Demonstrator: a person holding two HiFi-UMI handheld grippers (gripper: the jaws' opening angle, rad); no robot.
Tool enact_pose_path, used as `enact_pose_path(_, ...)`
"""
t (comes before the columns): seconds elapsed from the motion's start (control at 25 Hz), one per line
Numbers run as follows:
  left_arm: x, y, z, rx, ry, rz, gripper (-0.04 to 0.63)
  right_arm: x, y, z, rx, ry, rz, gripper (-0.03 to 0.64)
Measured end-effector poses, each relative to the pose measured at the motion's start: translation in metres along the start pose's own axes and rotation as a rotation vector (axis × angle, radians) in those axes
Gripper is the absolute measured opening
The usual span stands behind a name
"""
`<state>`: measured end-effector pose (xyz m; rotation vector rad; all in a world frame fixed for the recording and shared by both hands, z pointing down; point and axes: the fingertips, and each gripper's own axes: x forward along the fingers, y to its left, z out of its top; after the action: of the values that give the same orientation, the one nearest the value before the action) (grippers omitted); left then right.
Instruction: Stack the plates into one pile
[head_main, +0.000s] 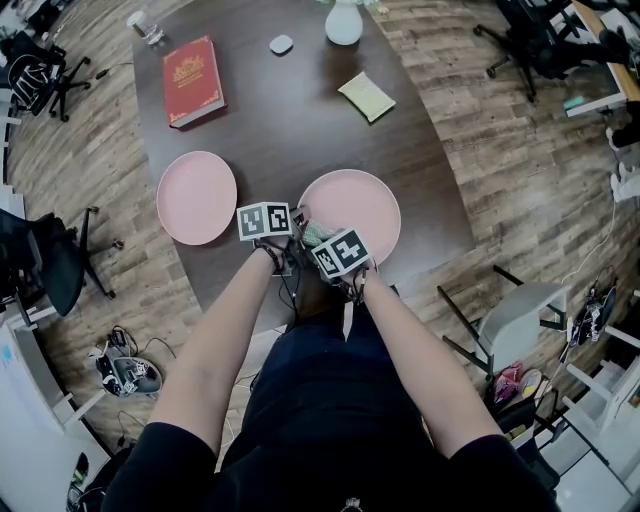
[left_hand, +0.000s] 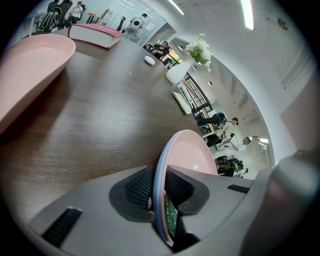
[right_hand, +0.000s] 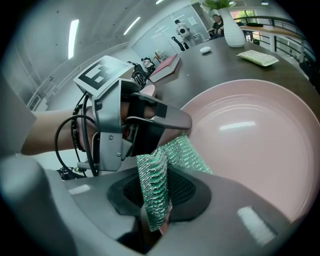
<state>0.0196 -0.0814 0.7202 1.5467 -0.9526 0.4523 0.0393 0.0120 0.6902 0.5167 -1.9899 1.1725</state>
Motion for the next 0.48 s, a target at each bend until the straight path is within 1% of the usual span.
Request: enact_pose_path(0.48,-0.0005,-0.0023,-0.0004,0.009,0.008,-0.003,0.054,-0.0018,0.0011,-0.0003,0.001,0.009,0.013,0.084)
